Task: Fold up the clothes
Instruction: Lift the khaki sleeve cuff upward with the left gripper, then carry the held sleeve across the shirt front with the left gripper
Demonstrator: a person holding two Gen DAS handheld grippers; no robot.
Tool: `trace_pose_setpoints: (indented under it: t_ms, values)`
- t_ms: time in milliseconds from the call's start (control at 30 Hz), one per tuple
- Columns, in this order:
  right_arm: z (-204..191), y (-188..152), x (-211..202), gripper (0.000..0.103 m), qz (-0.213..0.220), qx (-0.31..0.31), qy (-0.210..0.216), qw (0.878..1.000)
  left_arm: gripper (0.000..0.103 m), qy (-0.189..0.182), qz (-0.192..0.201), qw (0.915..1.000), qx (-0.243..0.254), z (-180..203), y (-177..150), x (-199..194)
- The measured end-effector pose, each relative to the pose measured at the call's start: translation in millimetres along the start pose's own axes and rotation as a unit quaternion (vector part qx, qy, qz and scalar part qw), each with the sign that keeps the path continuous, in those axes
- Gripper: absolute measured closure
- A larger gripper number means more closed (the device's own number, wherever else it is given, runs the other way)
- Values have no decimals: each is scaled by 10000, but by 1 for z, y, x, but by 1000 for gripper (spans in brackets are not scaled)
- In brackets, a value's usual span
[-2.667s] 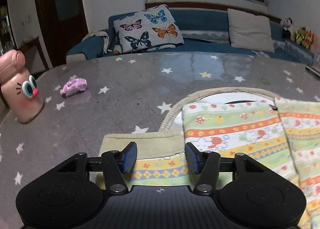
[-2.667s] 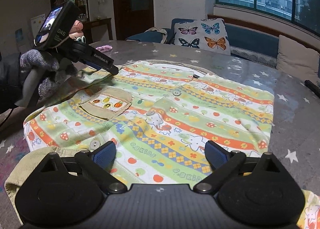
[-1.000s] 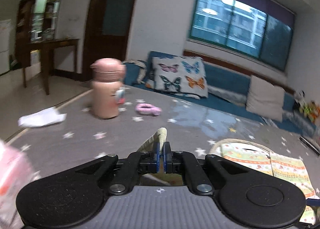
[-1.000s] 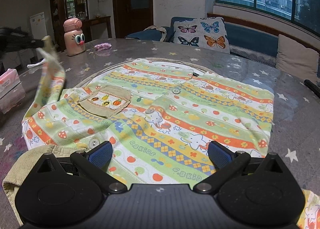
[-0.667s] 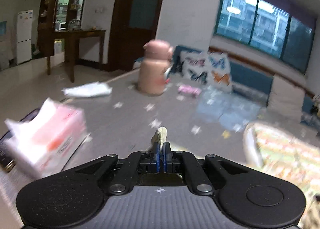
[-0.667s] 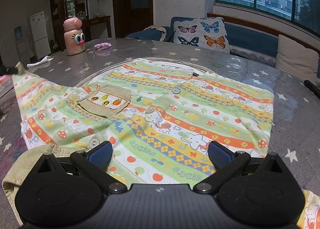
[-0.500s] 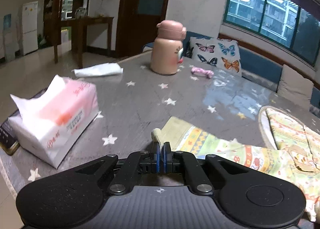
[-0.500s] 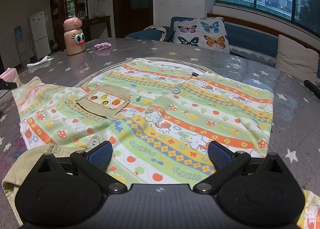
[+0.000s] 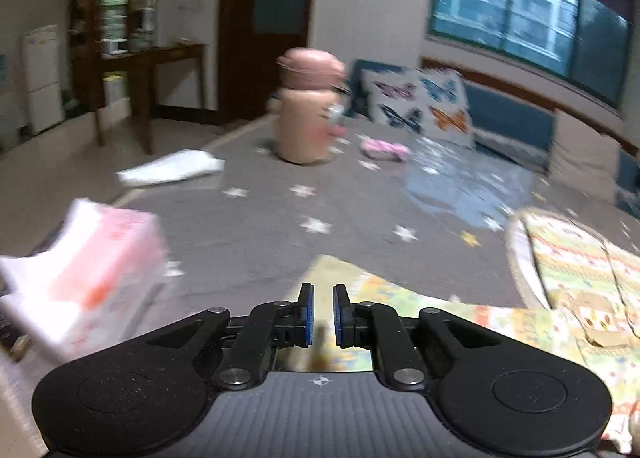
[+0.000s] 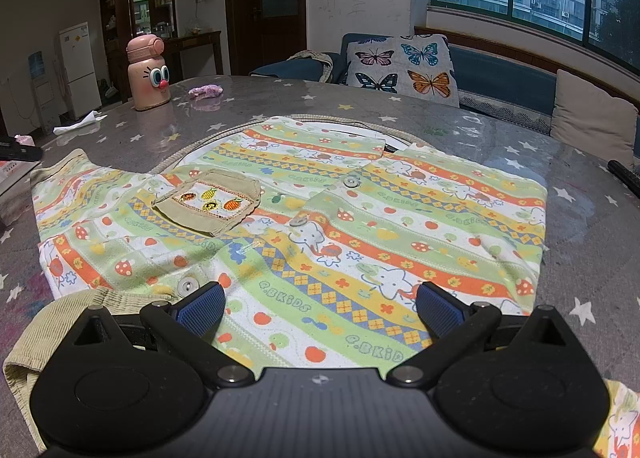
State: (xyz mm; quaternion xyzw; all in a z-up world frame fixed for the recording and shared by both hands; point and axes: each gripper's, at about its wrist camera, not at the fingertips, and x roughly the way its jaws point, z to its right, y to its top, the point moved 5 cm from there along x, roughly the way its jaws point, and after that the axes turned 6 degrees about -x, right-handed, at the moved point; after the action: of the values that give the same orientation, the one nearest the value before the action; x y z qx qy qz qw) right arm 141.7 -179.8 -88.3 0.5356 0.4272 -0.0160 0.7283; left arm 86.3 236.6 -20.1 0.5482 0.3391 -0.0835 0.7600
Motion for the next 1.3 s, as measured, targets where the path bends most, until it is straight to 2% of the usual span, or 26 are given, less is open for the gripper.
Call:
trace_pose_setpoints:
  t_ms: [133, 233, 467, 567, 700, 767, 867, 967, 1100, 1167, 1300]
  values:
    - [0, 0, 0, 0, 0, 0, 0, 10000, 91, -77, -219, 9991, 345, 18, -3, 25]
    - [0, 0, 0, 0, 0, 0, -1, 10000, 91, 36, -210, 9973, 706, 25, -4, 42]
    - [0, 0, 0, 0, -1, 1, -1, 10000, 91, 403, 104, 9872, 1538, 36, 2, 65]
    - [0, 0, 0, 0, -1, 1, 0, 10000, 91, 372, 149, 9872, 1543, 33, 4, 68]
    - [0, 0, 0, 0, -2, 4, 3, 10000, 81, 414, 196, 9875, 1510, 29, 5, 68]
    - [0, 0, 0, 0, -2, 4, 2, 10000, 80, 486, 164, 9873, 1501, 30, 7, 67]
    - [0, 0, 0, 0, -3, 5, 3, 10000, 81, 404, 231, 9876, 1499, 42, 10, 52]
    - [1, 0, 0, 0, -7, -1, 0, 10000, 81, 27, 284, 9874, 1557, 63, 7, 30]
    - [-1, 0, 0, 0, -18, -38, -32, 10000, 79, -621, 226, 9813, 1807, 104, -10, 5]
    - [-2, 1, -2, 0, -58, -60, -66, 9999, 76, -960, 146, 9767, 1912, 124, -20, -4]
    - [-4, 5, -12, 0, -48, 14, -28, 10000, 66, -1384, 81, 9642, 2260, 160, -46, -18]
